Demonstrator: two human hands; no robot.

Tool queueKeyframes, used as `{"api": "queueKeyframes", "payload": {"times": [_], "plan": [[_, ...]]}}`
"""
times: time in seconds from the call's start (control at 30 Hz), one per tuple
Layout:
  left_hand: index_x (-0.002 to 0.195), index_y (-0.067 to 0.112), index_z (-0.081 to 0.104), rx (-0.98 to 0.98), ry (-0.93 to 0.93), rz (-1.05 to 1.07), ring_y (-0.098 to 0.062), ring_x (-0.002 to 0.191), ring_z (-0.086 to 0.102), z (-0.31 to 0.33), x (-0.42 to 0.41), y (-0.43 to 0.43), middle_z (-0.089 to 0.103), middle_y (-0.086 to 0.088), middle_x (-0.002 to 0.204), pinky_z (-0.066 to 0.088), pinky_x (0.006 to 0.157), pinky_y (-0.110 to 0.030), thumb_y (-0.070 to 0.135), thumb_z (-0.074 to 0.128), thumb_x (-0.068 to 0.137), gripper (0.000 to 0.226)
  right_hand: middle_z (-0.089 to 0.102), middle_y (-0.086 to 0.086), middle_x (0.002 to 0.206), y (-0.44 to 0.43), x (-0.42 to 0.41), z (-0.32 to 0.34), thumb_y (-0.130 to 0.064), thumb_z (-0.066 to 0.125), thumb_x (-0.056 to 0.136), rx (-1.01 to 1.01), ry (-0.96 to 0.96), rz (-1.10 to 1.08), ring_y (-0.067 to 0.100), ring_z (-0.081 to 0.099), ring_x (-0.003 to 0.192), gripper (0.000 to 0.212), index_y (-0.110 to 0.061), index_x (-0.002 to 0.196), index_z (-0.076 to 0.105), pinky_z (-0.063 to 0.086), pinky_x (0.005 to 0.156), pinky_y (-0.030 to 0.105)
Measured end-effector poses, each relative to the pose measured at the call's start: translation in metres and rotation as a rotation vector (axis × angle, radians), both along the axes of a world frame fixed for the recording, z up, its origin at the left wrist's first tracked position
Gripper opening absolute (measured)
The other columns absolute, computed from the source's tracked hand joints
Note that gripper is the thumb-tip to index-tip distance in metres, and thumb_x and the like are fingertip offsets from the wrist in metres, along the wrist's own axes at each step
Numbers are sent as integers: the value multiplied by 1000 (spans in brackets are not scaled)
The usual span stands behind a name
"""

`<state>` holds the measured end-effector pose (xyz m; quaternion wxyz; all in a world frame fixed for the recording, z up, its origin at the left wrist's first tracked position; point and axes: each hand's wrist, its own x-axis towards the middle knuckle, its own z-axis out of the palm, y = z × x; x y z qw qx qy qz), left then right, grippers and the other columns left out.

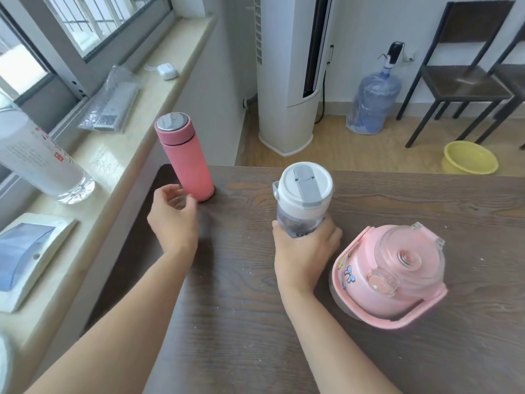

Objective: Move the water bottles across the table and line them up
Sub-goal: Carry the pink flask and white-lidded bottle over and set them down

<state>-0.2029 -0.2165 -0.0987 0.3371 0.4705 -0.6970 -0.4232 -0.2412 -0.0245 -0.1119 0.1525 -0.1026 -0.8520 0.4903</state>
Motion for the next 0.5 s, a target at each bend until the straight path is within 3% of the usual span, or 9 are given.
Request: {"api": "queueKeyframes", "payload": {"times": [0.07, 0.13, 0.3, 0.5], "plan": [[149, 13, 49, 63, -6, -66, -15, 128, 63, 0, 0, 0, 62, -3, 141, 47, 109, -28, 25, 79, 77, 79, 61, 15, 103, 0, 7, -2, -33, 97, 51, 13, 27, 50, 36, 55, 102, 78, -3, 112, 58, 51, 92, 52], [159, 14, 36, 104, -7, -135, -14, 136, 55, 3, -6, 1, 52, -2, 153, 43, 115, -34, 27, 85, 73, 100, 61, 15, 102, 1, 10, -1, -31, 98, 51, 23, 46, 75, 36, 55, 102, 78, -2, 112, 59, 51, 91, 53], [134, 20, 59, 59, -24, -132, -13, 105, 65, 11, -25, -1, 66, 8, 117, 45, 88, -24, 34, 89, 71, 71, 64, 12, 102, 6, 7, 1, -35, 97, 50, 53, 20, 119, 34, 57, 102, 76, -4, 108, 58, 52, 89, 50], [127, 17, 66, 49, -56, -46, -12, 99, 64, 18, -27, -4, 71, 4, 114, 43, 84, -21, 32, 88, 73, 60, 65, 6, 99, 15, 27, 7, -34, 95, 52, 29, 2, 263, 29, 59, 99, 69, -9, 106, 61, 53, 86, 47]]}}
